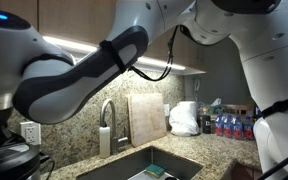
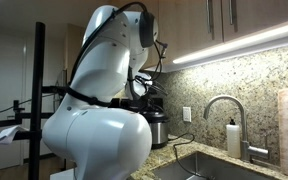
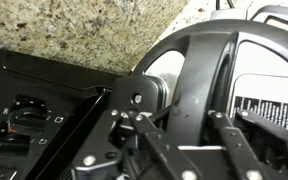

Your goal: Pick up the cooker lid and put it on the cooker machine

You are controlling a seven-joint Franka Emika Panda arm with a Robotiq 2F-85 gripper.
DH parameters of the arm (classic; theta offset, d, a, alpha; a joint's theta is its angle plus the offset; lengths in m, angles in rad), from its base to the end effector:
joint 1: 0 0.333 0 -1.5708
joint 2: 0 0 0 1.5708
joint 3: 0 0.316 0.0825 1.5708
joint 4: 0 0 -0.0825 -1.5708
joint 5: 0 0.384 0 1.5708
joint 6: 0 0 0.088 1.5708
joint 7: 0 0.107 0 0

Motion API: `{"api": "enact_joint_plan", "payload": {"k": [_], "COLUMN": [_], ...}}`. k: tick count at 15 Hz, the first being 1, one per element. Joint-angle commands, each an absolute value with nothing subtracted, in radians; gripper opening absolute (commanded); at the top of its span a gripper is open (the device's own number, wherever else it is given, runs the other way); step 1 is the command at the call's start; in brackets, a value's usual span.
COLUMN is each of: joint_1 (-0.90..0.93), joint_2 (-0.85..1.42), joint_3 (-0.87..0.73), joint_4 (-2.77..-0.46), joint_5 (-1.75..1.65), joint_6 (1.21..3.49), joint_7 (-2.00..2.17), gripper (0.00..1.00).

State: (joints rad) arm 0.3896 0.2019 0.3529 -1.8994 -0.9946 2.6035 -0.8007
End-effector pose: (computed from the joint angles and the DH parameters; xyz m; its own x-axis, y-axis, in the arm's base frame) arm 0.4680 0.4361 0.4520 -0.4887 0.7975 -0.3539 0.5112 0.5904 0.6246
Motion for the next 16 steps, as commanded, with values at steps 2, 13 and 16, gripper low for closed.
{"api": "enact_joint_plan", "payload": {"k": [2,13,16], "joint_1": [0.376,0.393,0.398], "joint_2": [0.252,0.338,0.338], "joint_3": [0.35,0.345,0.333], "joint_4": [-1.838,-1.737,-1.74], "joint_5": [-0.967,-0.967,-0.983], "joint_6": [2.576,2.488,2.474], "joint_7": [-0.856,-0.879,-0.83], "gripper": [0.01,0.01,0.01]}}
